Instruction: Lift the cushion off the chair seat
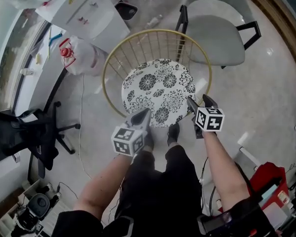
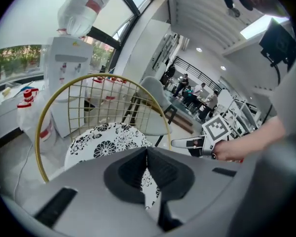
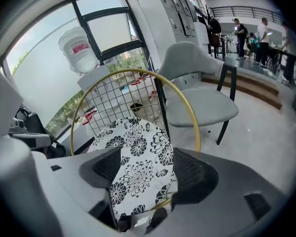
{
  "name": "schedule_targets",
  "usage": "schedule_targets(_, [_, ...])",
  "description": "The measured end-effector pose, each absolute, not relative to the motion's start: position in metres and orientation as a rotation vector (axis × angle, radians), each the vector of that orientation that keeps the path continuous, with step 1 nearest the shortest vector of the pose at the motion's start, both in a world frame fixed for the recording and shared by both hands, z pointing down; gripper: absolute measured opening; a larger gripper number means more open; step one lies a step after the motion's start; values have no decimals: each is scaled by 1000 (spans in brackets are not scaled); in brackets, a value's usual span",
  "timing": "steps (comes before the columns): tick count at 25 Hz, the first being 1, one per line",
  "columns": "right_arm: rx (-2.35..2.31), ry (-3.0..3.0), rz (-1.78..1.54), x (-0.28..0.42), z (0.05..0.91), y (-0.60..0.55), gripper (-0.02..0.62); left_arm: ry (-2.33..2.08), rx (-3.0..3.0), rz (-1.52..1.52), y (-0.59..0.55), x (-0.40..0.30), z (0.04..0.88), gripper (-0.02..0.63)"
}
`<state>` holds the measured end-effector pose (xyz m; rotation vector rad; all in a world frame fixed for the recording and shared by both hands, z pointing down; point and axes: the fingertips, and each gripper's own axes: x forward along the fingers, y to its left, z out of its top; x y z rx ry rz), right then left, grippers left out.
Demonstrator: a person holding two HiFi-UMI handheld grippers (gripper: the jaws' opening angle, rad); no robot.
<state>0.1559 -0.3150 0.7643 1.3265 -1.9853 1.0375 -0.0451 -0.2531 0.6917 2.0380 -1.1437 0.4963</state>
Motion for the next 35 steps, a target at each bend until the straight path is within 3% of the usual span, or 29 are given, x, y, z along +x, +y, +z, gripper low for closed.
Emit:
schedule_targets(20, [1221,-1853,1109,161,895,-350,325,-1172,1901,492,-267,-26,764,8])
schedule_targets(35, [1284,-1703,1124,150,934,-368,325,-1135,1957,520,-255,-15,784,8])
